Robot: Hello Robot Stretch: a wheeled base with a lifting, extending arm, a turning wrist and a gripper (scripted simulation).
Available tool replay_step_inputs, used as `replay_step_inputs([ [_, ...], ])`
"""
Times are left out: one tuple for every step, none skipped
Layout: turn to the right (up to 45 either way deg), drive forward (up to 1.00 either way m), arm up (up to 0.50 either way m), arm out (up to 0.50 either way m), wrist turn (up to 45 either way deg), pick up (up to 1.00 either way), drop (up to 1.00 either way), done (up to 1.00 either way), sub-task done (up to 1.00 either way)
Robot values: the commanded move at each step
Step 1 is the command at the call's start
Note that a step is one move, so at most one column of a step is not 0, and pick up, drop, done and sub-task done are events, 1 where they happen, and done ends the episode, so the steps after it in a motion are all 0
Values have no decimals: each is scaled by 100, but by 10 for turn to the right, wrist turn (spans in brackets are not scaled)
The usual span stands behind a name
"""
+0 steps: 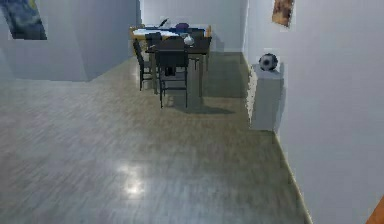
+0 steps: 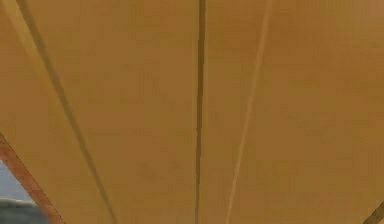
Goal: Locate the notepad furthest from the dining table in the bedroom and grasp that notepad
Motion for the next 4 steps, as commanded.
replay_step_inputs([
  [0, 100, 0, 0, 0, 0, 0, 0, 0],
  [-30, 0, 0, 0, 0, 0, 0, 0, 0],
  [0, 100, 0, 0, 0, 0, 0, 0, 0],
  [0, 45, 0, 0, 0, 0, 0, 0, 0],
])
